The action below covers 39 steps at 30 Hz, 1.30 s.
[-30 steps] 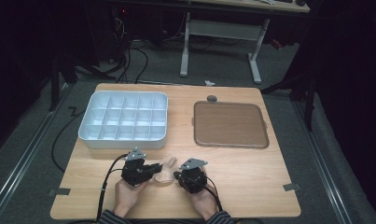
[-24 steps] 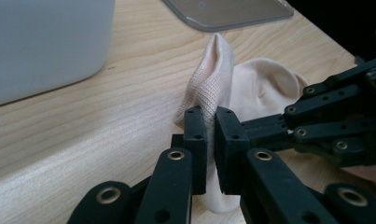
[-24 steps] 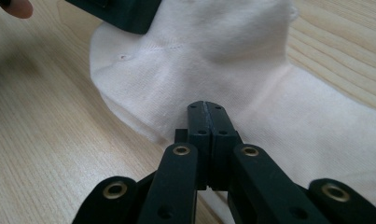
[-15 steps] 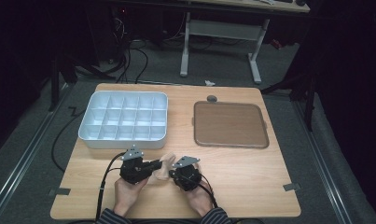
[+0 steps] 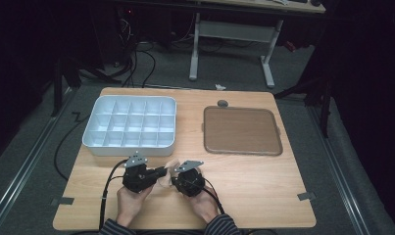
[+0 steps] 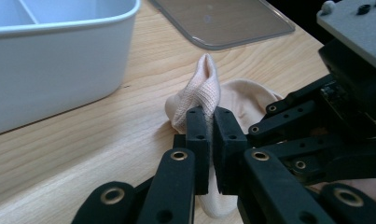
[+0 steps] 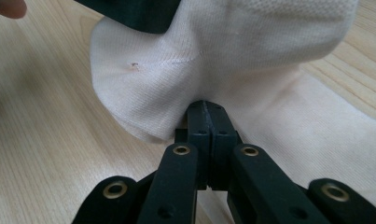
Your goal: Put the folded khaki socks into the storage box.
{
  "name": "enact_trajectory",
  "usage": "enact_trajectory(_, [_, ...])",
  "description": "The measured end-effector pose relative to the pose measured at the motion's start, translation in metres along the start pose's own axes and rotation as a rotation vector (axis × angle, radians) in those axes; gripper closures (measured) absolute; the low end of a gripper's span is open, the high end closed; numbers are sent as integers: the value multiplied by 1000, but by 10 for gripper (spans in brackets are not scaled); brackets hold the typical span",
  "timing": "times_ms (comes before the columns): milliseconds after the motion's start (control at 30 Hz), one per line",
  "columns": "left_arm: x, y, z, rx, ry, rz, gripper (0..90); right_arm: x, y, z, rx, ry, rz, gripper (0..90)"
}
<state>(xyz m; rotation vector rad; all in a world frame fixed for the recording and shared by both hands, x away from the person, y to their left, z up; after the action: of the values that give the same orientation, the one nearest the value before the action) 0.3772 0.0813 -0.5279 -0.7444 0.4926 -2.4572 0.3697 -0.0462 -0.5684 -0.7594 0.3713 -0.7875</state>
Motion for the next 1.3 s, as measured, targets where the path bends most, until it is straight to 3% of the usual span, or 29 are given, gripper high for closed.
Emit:
enact_trajectory(133, [-4,-1,-1,-15,-14,18,865,1,-6,0,15,1,-20,894])
enact_trajectory(233, [-5,0,-3,-39,-21,23,864,4,-21,4,65,6,-57,890])
enact_trajectory(333, [-5,1,-4,-46,-21,22,865,9,-32,2,78,13,-76,885])
enact_trajectory(667, [-4,1,-5,-60,-22,35,864,33,-58,-11,112,76,-141,767])
enact_trajectory(800, [-5,-1,-5,-69,-22,37,864,48,-67,-16,129,105,-201,716])
enact_trajectory(1000, [-3,1,-5,-68,-20,36,863,63,-71,-27,111,147,-234,685])
enact_trajectory(1133, [-2,0,-4,-66,-14,40,863,65,-64,-35,73,158,-235,688])
enact_trajectory(1300, [1,2,-3,-69,-2,26,862,66,-54,-42,41,165,-214,767])
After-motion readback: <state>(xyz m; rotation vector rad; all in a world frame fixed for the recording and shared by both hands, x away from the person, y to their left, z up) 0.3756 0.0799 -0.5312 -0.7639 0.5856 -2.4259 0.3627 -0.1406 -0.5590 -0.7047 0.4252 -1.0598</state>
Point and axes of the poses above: each handheld gripper's, and its own axes: y roughly forward along the jaws, z roughly out of its top, x roughly to its right, the point moved 6 cm from there along y, roughly forward along the jaws, and after that the axes turned 7 degrees about -z, right-handed, at the moved point
